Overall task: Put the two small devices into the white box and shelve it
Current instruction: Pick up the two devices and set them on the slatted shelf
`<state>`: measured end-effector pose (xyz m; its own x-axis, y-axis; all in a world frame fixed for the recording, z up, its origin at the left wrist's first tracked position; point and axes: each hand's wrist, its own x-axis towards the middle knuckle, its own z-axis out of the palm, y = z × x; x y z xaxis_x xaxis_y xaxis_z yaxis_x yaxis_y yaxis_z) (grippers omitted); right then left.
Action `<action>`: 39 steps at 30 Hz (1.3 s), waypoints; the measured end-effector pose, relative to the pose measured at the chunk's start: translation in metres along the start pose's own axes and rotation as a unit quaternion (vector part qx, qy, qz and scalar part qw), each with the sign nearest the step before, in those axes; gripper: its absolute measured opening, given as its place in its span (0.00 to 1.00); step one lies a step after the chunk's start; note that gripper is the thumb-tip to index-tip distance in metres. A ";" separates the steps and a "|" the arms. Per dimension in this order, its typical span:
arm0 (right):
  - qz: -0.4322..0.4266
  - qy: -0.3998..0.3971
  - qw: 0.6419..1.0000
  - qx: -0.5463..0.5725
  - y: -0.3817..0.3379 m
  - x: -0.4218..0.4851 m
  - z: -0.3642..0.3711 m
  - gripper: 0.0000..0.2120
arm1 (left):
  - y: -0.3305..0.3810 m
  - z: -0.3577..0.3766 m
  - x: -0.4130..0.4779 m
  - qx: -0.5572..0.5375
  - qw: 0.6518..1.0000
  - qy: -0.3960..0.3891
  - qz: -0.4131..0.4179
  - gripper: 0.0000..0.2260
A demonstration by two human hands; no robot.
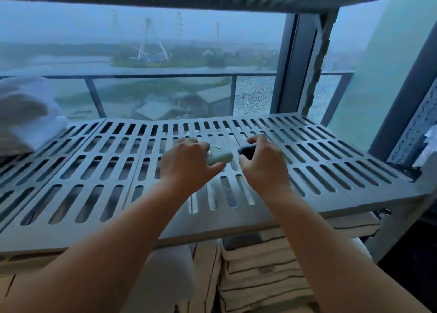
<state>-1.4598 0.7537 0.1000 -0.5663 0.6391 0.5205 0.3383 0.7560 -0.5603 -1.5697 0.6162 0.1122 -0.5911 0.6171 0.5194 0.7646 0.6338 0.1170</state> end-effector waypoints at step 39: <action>-0.052 -0.126 0.990 -0.048 0.062 0.043 -0.011 0.12 | 0.050 0.020 0.018 0.010 0.970 -0.242 -0.013 0.36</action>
<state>-1.4548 0.8299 0.0952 -0.7669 0.5115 0.3876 0.3323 0.8331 -0.4421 -1.5472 0.6677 0.1107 -0.6659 0.7439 0.0570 0.7450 0.6588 0.1051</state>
